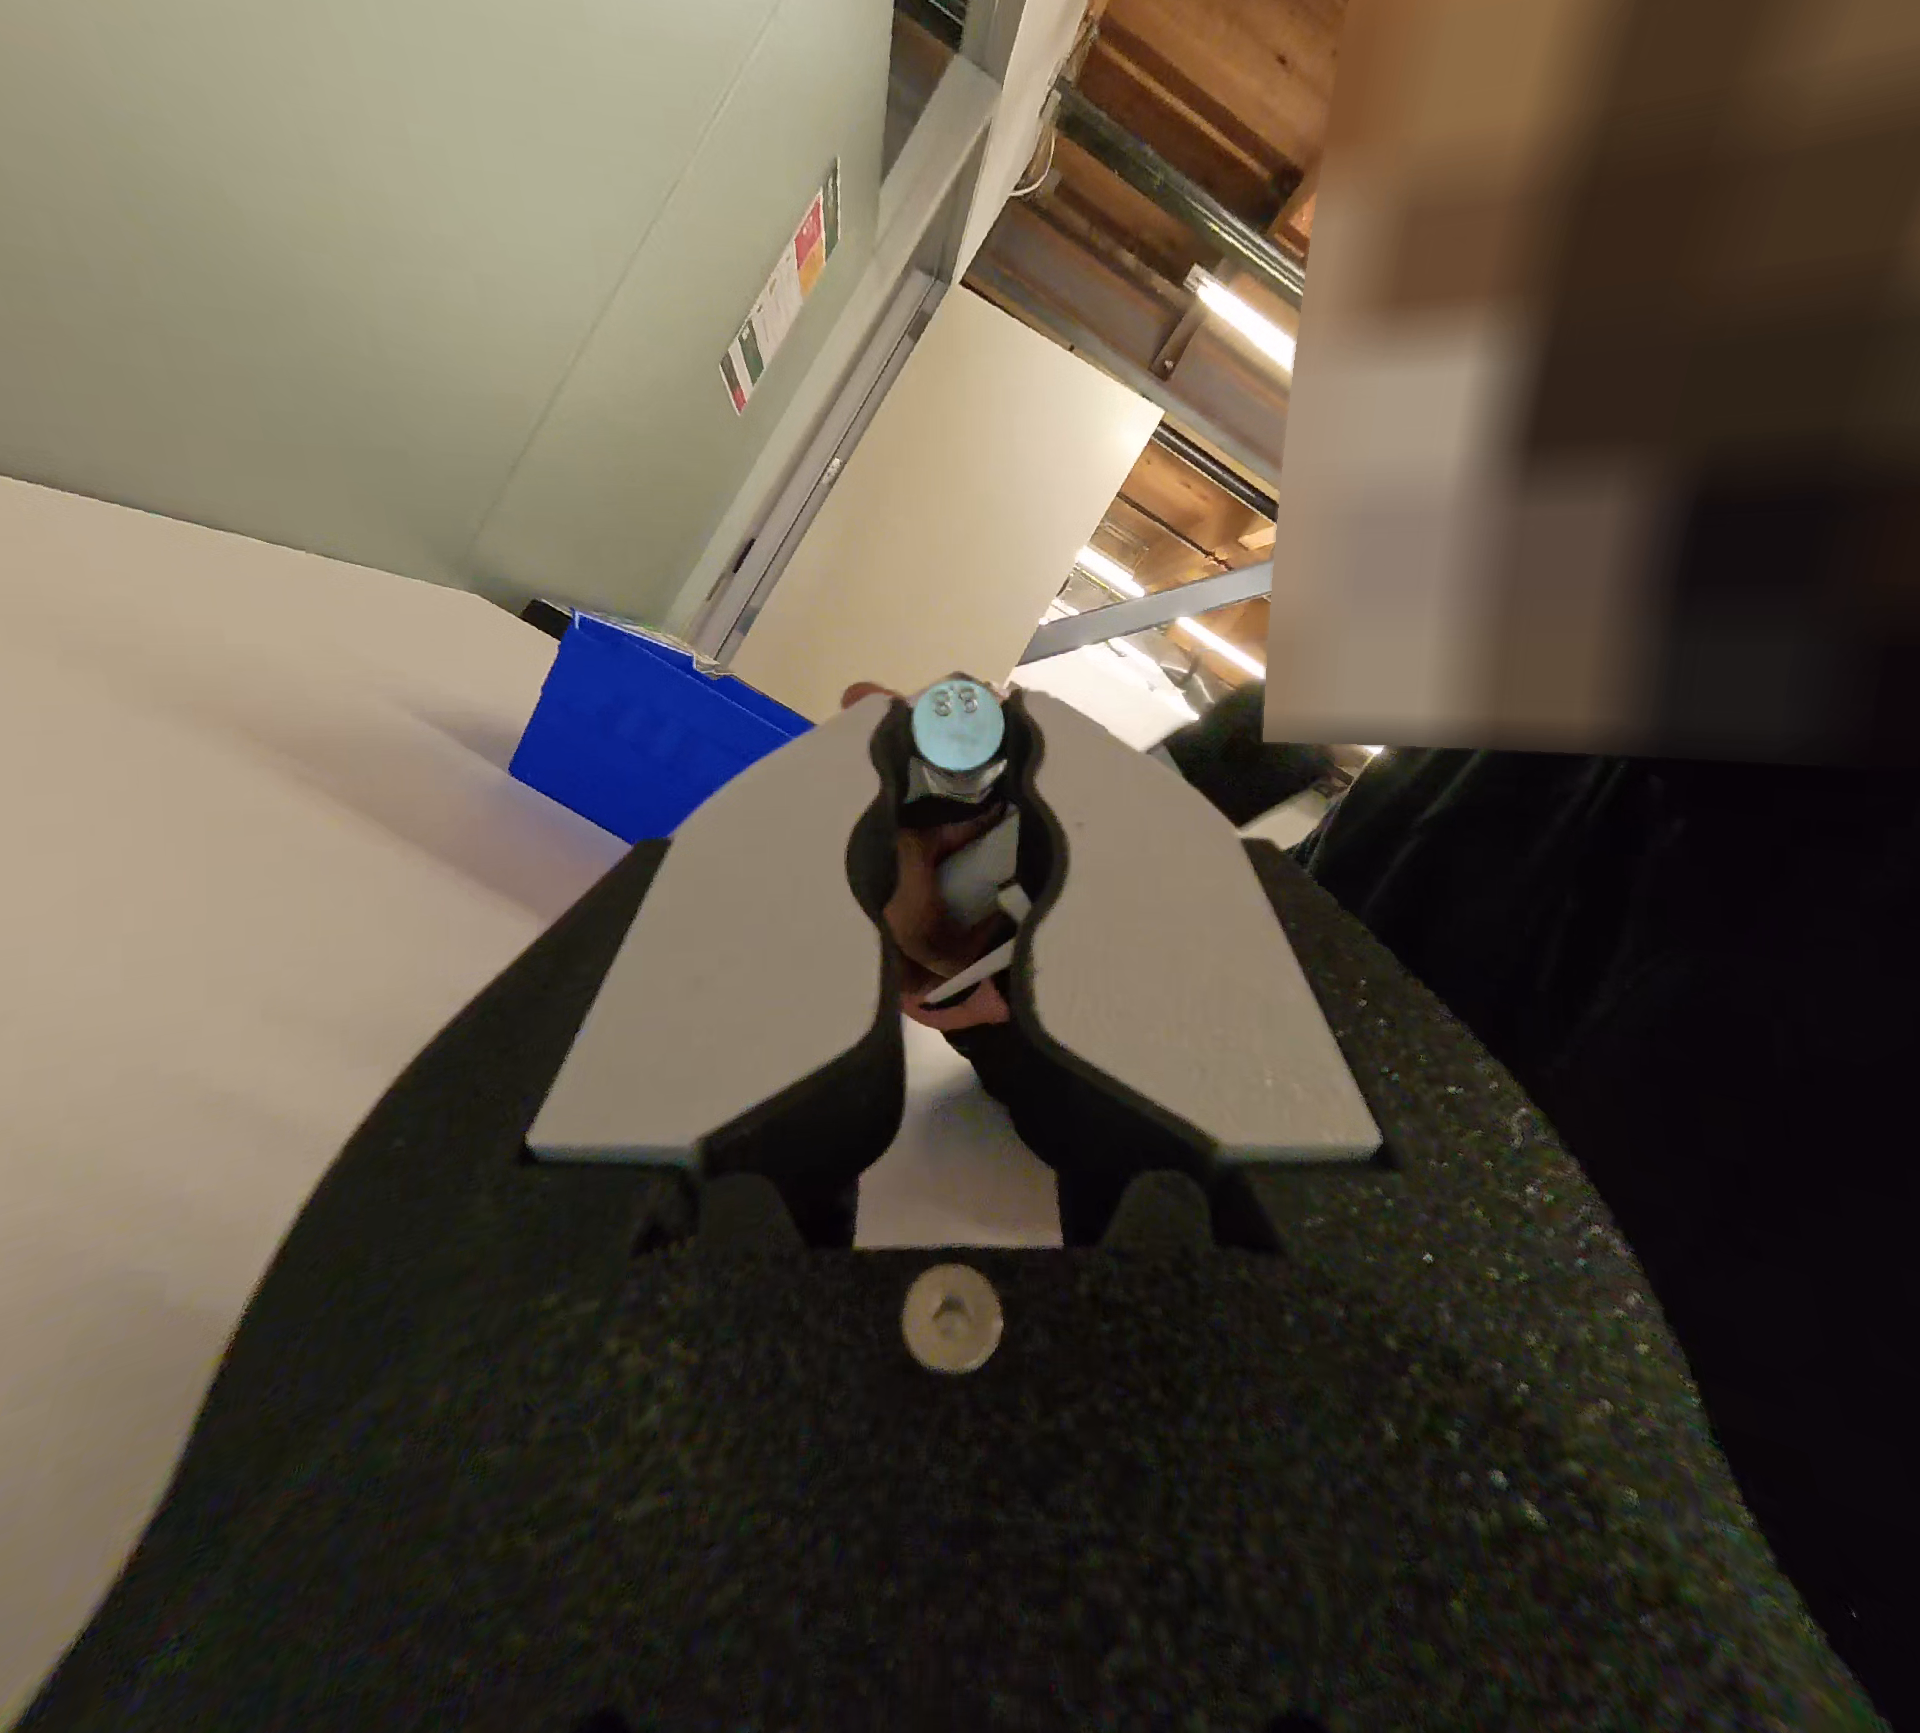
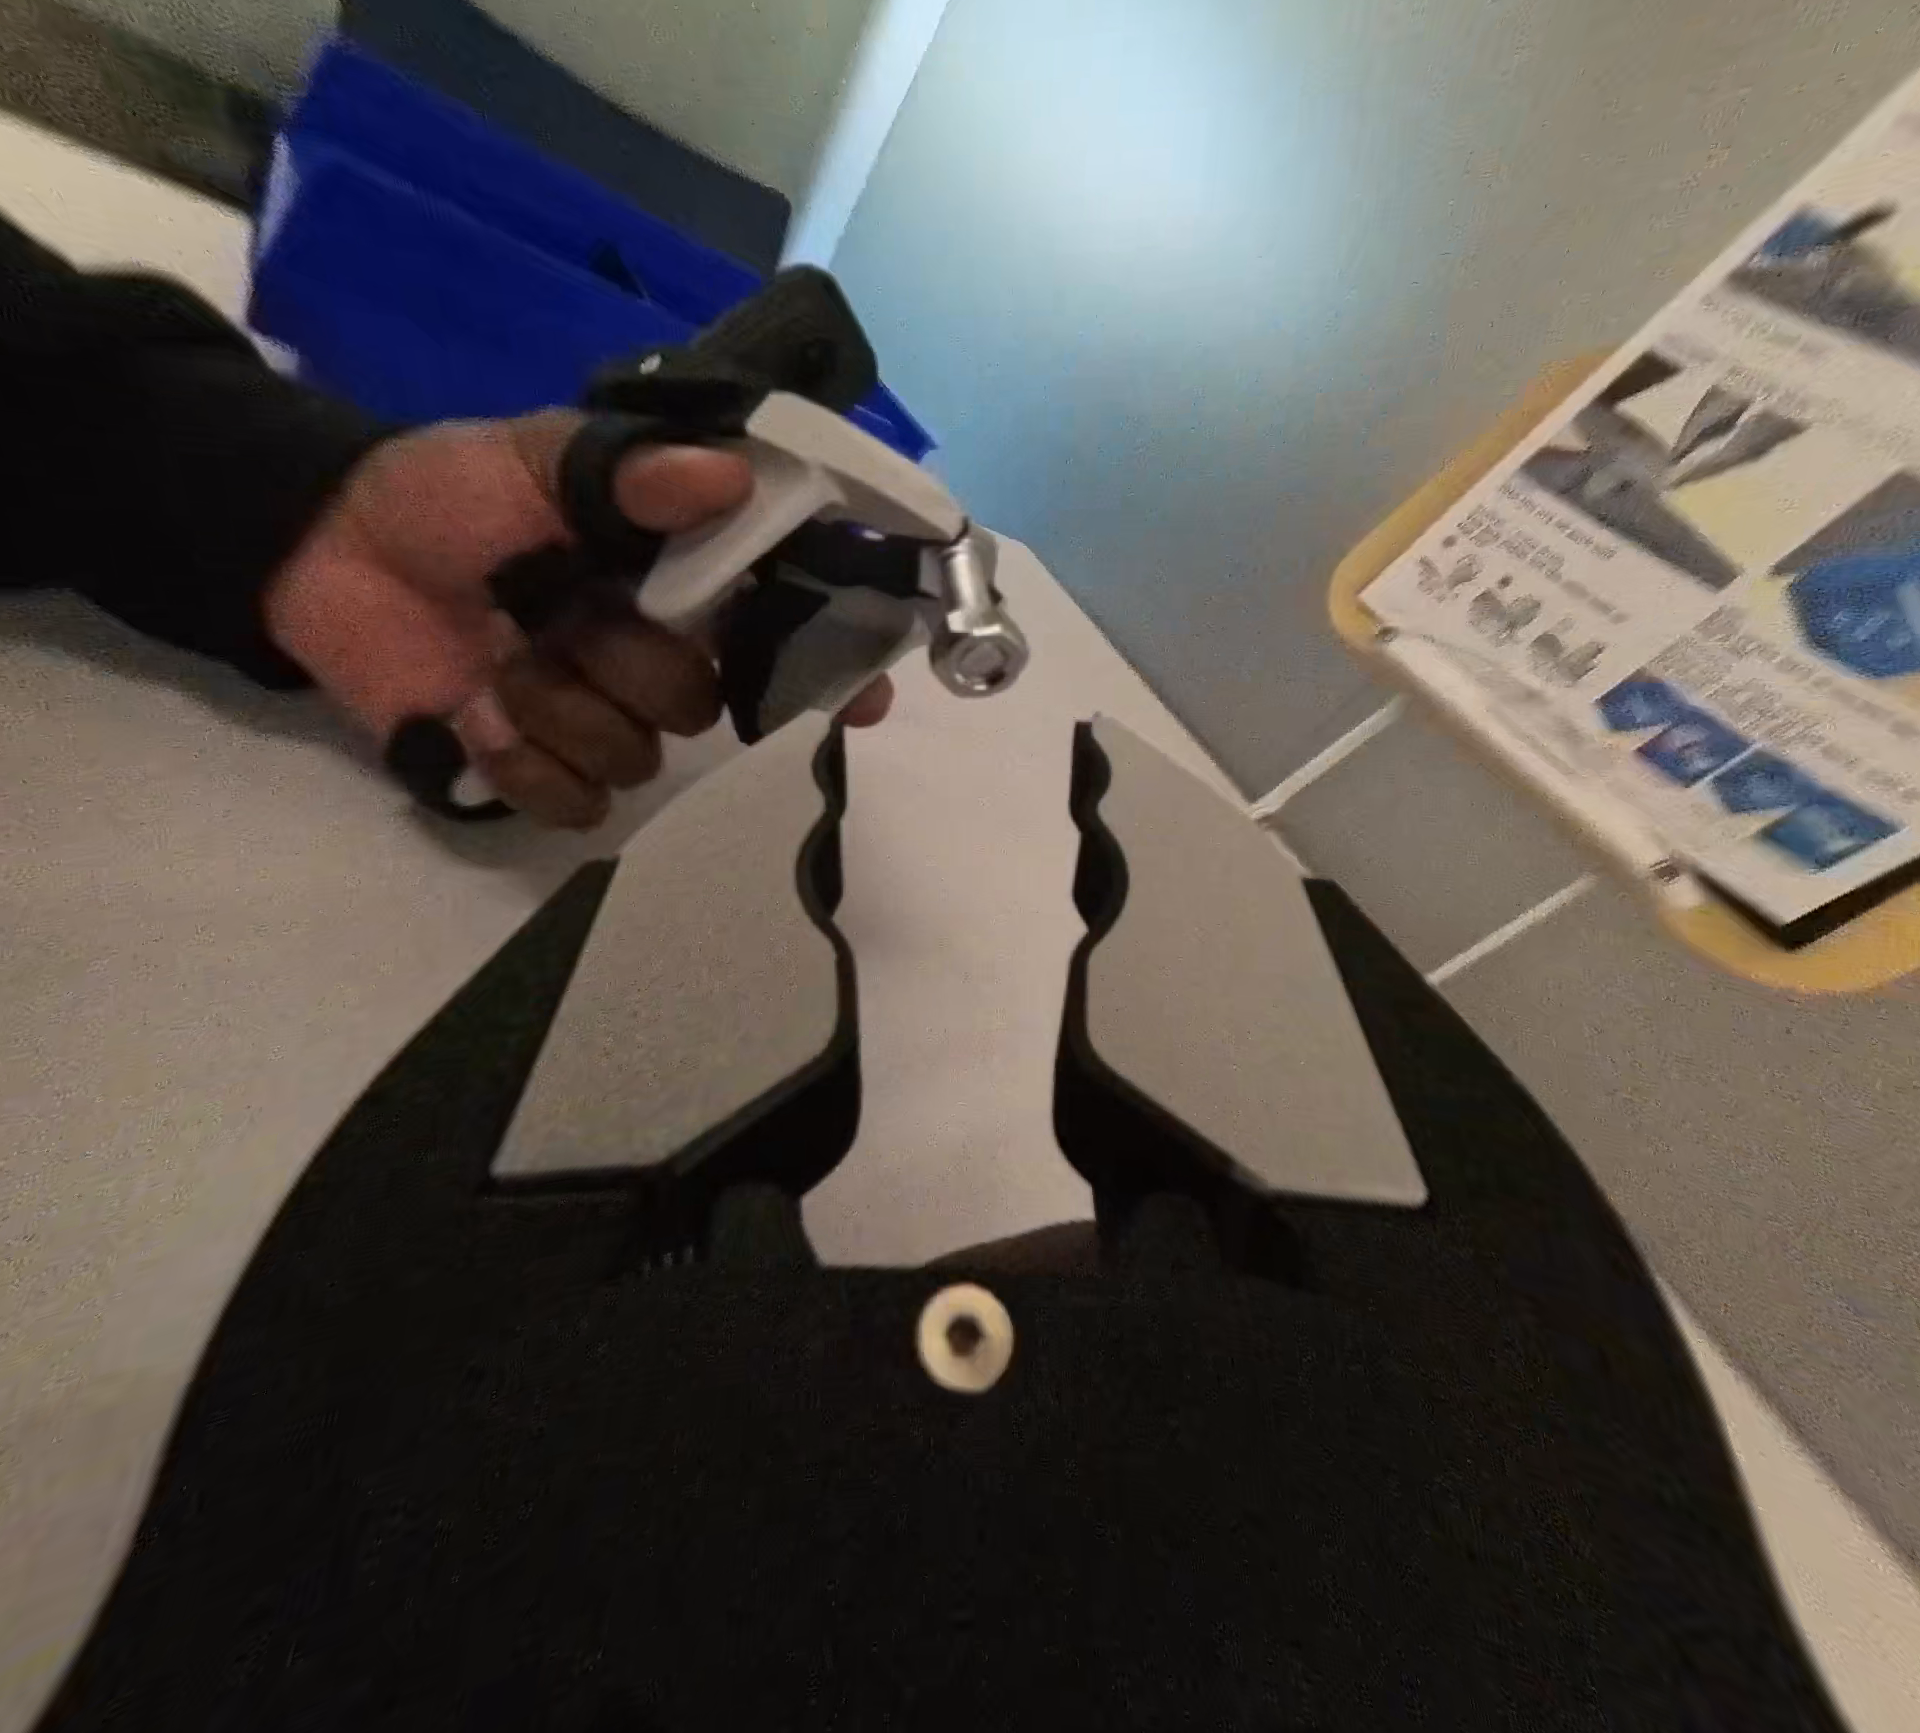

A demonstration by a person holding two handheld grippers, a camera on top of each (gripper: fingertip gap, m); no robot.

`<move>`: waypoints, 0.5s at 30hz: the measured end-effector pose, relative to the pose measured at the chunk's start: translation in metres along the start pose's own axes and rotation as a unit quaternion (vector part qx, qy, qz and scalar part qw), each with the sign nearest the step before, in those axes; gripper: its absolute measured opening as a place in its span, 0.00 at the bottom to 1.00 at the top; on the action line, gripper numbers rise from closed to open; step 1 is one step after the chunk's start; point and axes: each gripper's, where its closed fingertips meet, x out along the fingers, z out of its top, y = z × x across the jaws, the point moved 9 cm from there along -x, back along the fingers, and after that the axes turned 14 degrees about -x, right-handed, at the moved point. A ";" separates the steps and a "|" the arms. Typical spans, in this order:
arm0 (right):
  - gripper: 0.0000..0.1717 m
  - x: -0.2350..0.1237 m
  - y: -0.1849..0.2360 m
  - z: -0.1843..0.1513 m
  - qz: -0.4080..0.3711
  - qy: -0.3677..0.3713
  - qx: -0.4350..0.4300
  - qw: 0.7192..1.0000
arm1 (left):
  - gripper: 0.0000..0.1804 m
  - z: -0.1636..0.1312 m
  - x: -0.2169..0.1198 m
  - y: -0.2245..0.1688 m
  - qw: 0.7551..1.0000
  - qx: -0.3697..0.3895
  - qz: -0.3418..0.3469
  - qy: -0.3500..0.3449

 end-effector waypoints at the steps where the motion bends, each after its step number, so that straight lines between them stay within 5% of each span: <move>1: 0.24 0.001 0.004 0.002 -0.008 0.007 -0.029 1.000 | 0.09 -0.001 0.001 0.000 1.000 -0.001 -0.001 0.005; 6: 0.14 0.003 0.006 0.004 -0.035 0.029 -0.021 0.999 | 0.09 -0.010 0.009 -0.003 0.999 0.016 0.004 0.050; 9: 0.11 0.003 -0.002 0.003 0.045 0.004 0.137 0.990 | 0.09 -0.011 0.009 -0.006 0.998 0.039 -0.003 0.057; 11: 0.11 0.006 -0.013 -0.005 0.142 -0.017 0.362 0.921 | 0.09 -0.010 0.008 -0.008 0.995 0.067 0.000 0.068; 13: 0.10 0.009 -0.018 -0.019 0.233 -0.055 0.564 0.790 | 0.09 -0.009 0.008 -0.011 0.992 0.093 0.004 0.080; 14: 0.11 0.010 -0.019 -0.026 0.253 -0.085 0.617 0.740 | 0.09 -0.009 0.009 -0.011 0.993 0.091 0.002 0.078; 15: 0.14 0.010 -0.021 -0.031 0.245 -0.110 0.638 0.722 | 0.09 -0.009 0.009 -0.011 0.995 0.081 0.003 0.065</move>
